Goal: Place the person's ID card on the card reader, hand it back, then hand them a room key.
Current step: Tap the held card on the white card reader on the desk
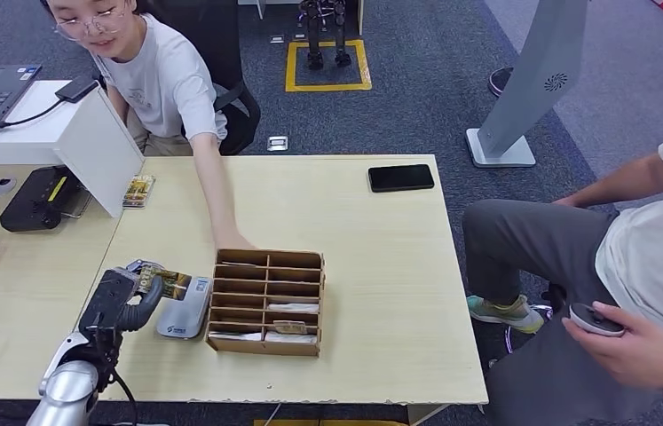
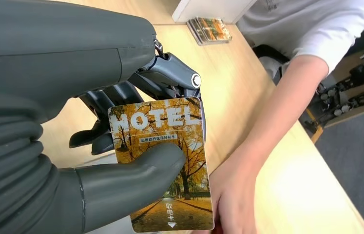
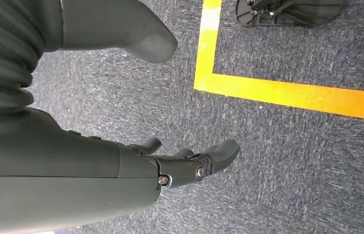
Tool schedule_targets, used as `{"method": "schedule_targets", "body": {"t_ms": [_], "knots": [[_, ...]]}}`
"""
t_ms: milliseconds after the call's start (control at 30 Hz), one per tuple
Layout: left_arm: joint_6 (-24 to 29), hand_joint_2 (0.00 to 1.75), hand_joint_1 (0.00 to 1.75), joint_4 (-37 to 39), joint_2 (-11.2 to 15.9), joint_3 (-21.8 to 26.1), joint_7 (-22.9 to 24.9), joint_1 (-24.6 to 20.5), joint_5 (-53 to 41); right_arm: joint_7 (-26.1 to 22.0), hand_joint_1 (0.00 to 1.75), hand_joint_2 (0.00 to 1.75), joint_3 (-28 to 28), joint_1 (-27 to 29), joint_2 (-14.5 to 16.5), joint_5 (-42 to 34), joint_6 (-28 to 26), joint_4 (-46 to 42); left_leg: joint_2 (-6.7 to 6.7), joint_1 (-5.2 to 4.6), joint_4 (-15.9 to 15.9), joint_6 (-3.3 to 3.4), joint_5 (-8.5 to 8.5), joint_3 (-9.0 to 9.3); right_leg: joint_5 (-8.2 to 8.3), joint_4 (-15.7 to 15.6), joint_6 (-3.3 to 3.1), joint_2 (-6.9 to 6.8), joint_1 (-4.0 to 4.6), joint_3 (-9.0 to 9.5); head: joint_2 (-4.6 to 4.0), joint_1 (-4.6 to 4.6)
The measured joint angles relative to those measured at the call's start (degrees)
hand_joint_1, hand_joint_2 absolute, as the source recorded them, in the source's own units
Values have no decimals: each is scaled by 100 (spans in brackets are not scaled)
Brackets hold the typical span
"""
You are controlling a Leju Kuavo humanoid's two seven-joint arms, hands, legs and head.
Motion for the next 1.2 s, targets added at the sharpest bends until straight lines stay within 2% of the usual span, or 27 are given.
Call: {"method": "schedule_targets", "body": {"t_ms": [367, 667, 833, 1200], "knots": [[167, 175, 175, 186, -155, -345, 80, 16, -415, -91, 0, 175, -1, -10, 0, 23, 6, -20, 0, -1, 0, 0, 0, 0, 2, 0, 2, 0, 0, 0, 0, 1], [269, 175, 175, 424, -237, -348, 86, -47, -404, 42, 0, 175, -1, -10, 0, 71, 14, -22, 0, 0, 0, 0, 0, 0, 2, 0, 2, 0, 0, 0, 0, 1], [633, 175, 175, 502, -304, -338, 13, -146, -389, 100, 0, 175, 0, -10, 0, 107, 15, -22, -1, 0, 0, 1, 1, -1, 2, 0, 3, -1, 0, 0, 0, 1], [827, 175, 175, 570, -335, -69, -3, -485, -115, 48, 0, 175, 1, -12, 0, 119, 14, -22, -1, 0, 0, 0, 5, -1, 8, 0, -2, -2, 0, 1, 0, 1]]}}
